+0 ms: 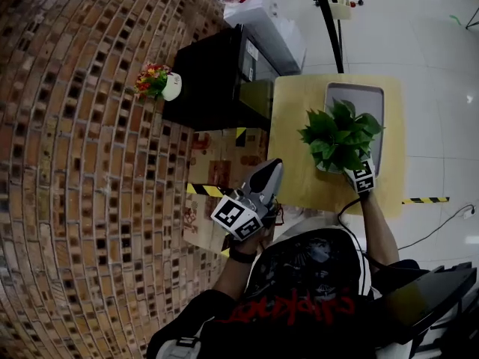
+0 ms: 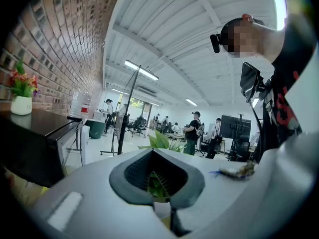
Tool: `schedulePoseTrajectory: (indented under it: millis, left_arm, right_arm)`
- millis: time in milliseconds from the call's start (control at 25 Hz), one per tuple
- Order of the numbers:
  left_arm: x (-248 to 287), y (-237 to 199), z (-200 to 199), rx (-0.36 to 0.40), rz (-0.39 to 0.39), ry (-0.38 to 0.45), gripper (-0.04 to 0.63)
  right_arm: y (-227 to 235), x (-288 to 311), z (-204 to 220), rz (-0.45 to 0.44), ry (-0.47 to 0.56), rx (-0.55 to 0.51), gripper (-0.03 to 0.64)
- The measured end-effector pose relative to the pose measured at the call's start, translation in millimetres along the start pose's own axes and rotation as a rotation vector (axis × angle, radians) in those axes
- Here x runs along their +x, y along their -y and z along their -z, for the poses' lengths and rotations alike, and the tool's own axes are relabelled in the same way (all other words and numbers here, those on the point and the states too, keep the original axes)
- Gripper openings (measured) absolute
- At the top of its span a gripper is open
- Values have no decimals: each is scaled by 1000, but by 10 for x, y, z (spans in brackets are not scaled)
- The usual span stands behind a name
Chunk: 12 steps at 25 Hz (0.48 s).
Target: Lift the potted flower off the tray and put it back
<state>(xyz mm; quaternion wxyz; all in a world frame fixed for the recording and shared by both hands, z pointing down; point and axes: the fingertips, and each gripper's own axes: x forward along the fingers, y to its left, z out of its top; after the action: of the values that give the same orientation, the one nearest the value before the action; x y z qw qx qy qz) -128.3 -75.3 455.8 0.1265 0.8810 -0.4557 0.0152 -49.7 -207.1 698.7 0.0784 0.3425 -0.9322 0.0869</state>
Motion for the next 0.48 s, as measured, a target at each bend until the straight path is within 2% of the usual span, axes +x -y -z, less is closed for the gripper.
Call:
schedulePoseTrajectory:
  millis: [480]
  left_arm:
    - [23,-53,57,3,-20,-36,0]
  right_arm:
    - [206,59,614,66,-134,17,520]
